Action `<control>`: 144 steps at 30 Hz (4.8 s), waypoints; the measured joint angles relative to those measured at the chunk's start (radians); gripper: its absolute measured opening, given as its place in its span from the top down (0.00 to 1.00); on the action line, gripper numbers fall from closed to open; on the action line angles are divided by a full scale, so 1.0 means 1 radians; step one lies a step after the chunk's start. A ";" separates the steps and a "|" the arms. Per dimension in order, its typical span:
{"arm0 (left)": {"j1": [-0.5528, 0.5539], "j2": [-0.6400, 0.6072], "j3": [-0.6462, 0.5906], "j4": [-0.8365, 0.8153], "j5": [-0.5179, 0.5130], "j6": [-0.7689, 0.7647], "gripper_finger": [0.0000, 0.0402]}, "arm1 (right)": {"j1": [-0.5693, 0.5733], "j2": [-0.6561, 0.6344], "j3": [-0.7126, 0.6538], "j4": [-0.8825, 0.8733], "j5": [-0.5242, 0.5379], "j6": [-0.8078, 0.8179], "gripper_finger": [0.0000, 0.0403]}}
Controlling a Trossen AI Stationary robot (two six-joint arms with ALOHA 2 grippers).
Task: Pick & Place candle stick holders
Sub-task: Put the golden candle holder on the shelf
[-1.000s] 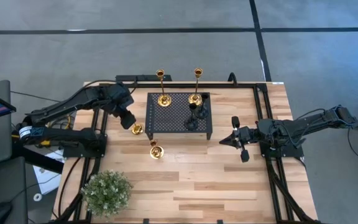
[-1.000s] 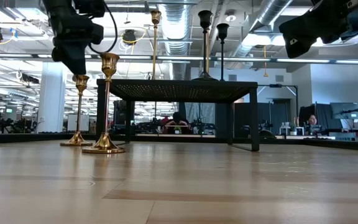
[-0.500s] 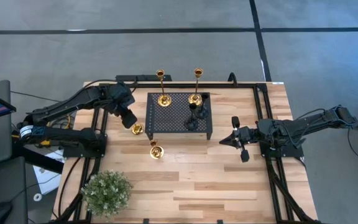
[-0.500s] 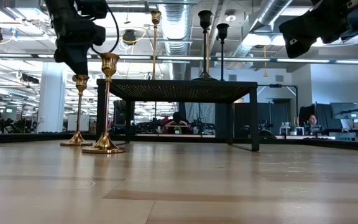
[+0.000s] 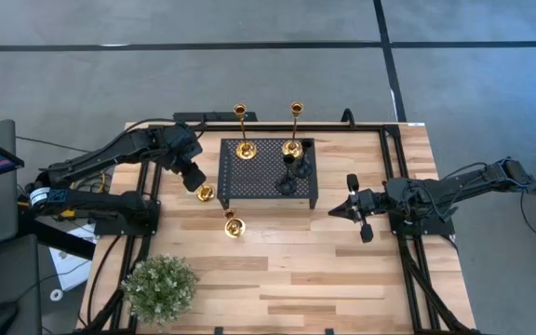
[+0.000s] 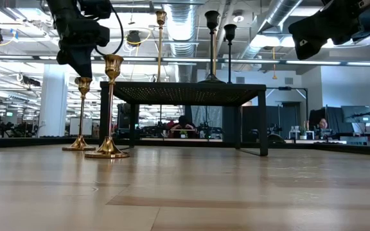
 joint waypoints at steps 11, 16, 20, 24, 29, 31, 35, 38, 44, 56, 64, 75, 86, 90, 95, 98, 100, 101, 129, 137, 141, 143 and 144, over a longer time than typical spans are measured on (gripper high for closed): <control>0.000 0.000 -0.001 -0.002 0.003 0.000 0.80 | 0.000 0.000 0.000 0.000 0.000 0.000 1.00; 0.000 0.000 -0.060 0.001 0.037 0.000 0.76 | 0.000 0.000 0.000 0.000 0.000 0.000 1.00; 0.000 -0.005 -0.114 0.022 0.049 -0.003 0.75 | 0.000 0.000 0.000 0.000 0.000 0.000 1.00; 0.000 -0.020 -0.119 0.025 0.049 -0.002 0.76 | 0.000 0.000 0.000 0.000 0.000 0.000 1.00; 0.000 -0.052 -0.104 0.023 0.033 0.005 0.82 | 0.000 0.000 0.000 0.002 0.000 0.000 1.00; -0.001 -0.057 -0.086 0.028 0.033 0.006 0.87 | 0.000 0.000 0.000 0.002 0.000 0.000 1.00; 0.001 -0.056 -0.004 -0.047 0.025 -0.016 0.96 | 0.000 0.000 0.000 0.002 0.000 0.000 1.00; 0.000 -0.040 0.097 -0.198 -0.015 -0.060 0.96 | -0.001 0.000 0.000 0.002 0.000 0.000 1.00; 0.000 -0.013 0.307 -0.370 -0.058 -0.129 0.96 | -0.001 0.000 0.000 0.007 0.000 0.000 1.00; -0.023 0.096 0.772 -0.517 0.090 -0.235 0.96 | 0.000 0.000 0.000 0.044 0.000 0.000 1.00; -0.112 0.184 0.851 -0.520 0.158 -0.297 0.96 | 0.001 0.000 0.000 0.063 0.000 0.000 1.00; -0.221 0.434 0.851 -0.515 0.101 -0.240 0.96 | 0.001 0.000 0.000 0.062 0.000 0.000 1.00; -0.222 0.461 0.875 -0.456 0.054 -0.188 0.96 | 0.001 0.000 0.000 0.059 0.000 0.000 1.00; -0.220 0.444 0.895 -0.450 -0.036 -0.188 0.96 | 0.001 0.000 0.000 0.060 0.000 0.000 1.00; -0.208 0.448 0.894 -0.450 -0.019 -0.166 0.96 | 0.001 0.000 0.000 0.061 0.000 0.000 1.00; -0.205 0.451 0.894 -0.449 -0.032 -0.160 0.96 | 0.001 0.000 0.000 0.061 0.000 0.000 1.00; -0.201 0.451 0.894 -0.449 -0.052 -0.145 0.96 | 0.001 0.000 0.000 0.059 0.000 0.000 1.00; -0.200 0.451 0.894 -0.449 -0.053 -0.144 0.96 | 0.001 0.000 0.000 0.059 0.000 0.000 1.00; -0.148 0.491 0.894 -0.466 0.023 -0.148 0.96 | 0.000 0.000 0.000 0.055 0.000 -0.001 1.00; -0.148 0.491 0.894 -0.468 0.023 -0.148 0.96 | 0.001 0.000 0.000 0.055 0.000 -0.001 1.00; -0.149 0.491 0.894 -0.465 -0.006 -0.148 0.94 | 0.001 0.000 0.000 0.055 0.000 -0.001 1.00; -0.149 0.491 0.894 -0.462 -0.036 -0.147 0.91 | 0.001 0.000 0.000 0.055 0.000 -0.001 1.00; -0.148 0.491 0.894 -0.456 -0.051 -0.147 0.90 | 0.001 0.000 0.000 0.055 0.000 -0.001 1.00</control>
